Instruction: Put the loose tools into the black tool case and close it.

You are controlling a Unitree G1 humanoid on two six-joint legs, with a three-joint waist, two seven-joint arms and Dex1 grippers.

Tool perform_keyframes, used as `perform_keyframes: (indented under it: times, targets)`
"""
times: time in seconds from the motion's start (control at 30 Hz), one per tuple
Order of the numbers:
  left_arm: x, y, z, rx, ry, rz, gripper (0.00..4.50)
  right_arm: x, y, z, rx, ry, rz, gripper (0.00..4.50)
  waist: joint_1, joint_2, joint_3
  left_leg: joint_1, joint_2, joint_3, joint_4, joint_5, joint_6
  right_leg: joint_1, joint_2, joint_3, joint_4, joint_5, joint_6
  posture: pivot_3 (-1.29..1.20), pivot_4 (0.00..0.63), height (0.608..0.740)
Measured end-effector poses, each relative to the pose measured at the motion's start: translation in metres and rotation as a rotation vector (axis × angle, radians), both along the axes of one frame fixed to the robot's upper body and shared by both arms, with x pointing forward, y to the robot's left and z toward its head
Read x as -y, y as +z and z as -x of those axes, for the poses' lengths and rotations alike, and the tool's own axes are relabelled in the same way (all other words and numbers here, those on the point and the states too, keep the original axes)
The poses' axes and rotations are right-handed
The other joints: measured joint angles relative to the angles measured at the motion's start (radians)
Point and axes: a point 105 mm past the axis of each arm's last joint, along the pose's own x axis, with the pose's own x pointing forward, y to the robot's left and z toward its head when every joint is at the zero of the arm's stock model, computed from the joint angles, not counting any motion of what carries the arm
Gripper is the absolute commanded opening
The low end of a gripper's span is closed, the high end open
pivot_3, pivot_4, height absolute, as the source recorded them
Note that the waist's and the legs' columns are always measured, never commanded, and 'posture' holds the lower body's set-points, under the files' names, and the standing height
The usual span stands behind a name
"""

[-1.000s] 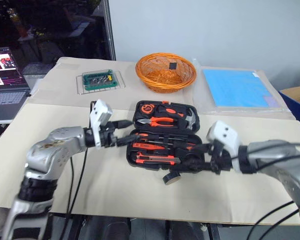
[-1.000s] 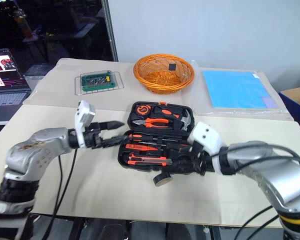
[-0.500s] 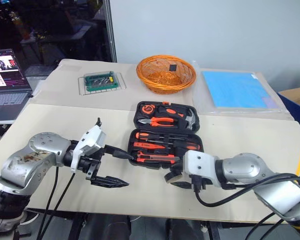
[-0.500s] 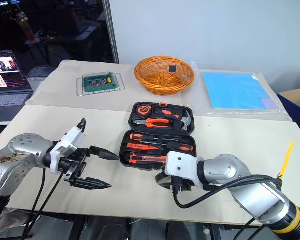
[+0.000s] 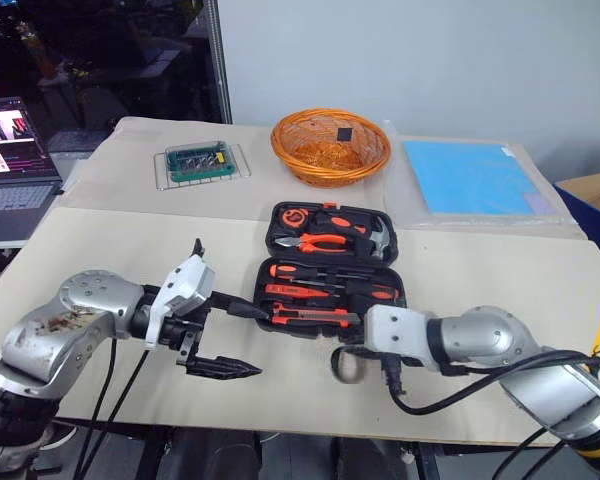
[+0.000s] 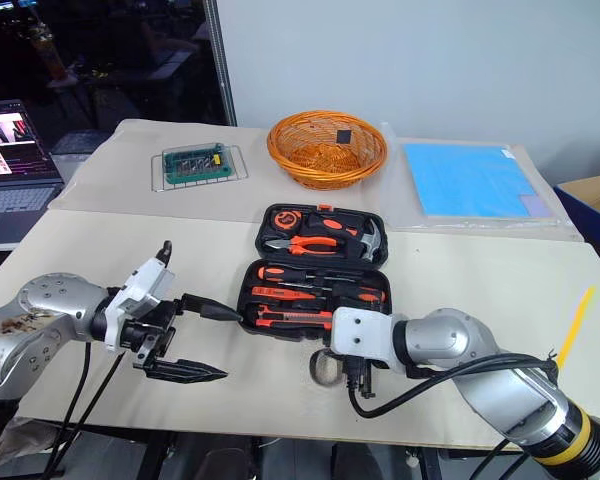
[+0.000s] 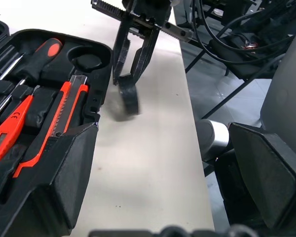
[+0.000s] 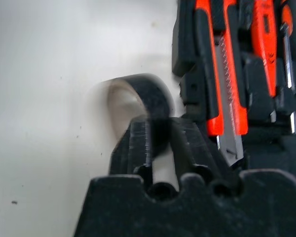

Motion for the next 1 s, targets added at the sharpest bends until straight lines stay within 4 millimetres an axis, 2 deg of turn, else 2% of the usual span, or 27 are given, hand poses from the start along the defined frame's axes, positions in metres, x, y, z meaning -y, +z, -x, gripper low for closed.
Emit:
perform_keyframes:
  times: [0.2,0.43,0.5,0.73,1.0]
  targets:
    - [0.001,0.0,-0.001,0.004,0.011,0.007,4.5,0.02,0.017,-0.008,-0.08,-0.143,-0.076,0.04,0.005,0.0,0.0,0.0,0.0,0.0,0.0,0.0,0.0,0.0,0.0,0.0,0.0,0.002,-0.003,0.0,0.15,0.74]
    - [0.002,-0.002,-0.004,0.013,0.021,0.026,4.5,0.066,0.018,-0.026,-0.096,-0.299,0.032,0.04,0.008,0.0,0.0,0.0,0.0,0.0,0.0,0.0,0.0,0.0,0.0,0.0,0.0,0.001,-0.004,0.0,0.15,0.74]
    - [0.0,-0.003,-0.006,0.017,0.028,0.024,4.5,0.072,0.02,-0.032,-0.082,-0.319,0.05,0.04,0.005,0.0,0.0,0.001,0.0,0.0,0.0,0.0,0.0,0.0,0.0,0.0,0.0,0.002,-0.003,0.0,0.15,0.74]
    - [-0.002,-0.008,-0.002,-0.002,0.022,0.028,4.5,0.076,0.02,-0.057,-0.055,-0.317,0.085,0.04,-0.003,0.0,0.0,0.0,0.0,0.0,0.0,0.0,0.0,0.0,0.0,0.0,0.0,0.002,-0.003,0.0,0.15,0.74]
    - [0.0,-0.006,0.002,0.006,0.041,0.044,4.5,0.065,0.016,-0.067,-0.071,-0.274,0.082,0.04,-0.001,0.0,0.0,0.0,0.0,0.0,0.0,0.0,0.0,0.0,0.0,0.0,0.001,0.002,-0.003,0.0,0.15,0.74]
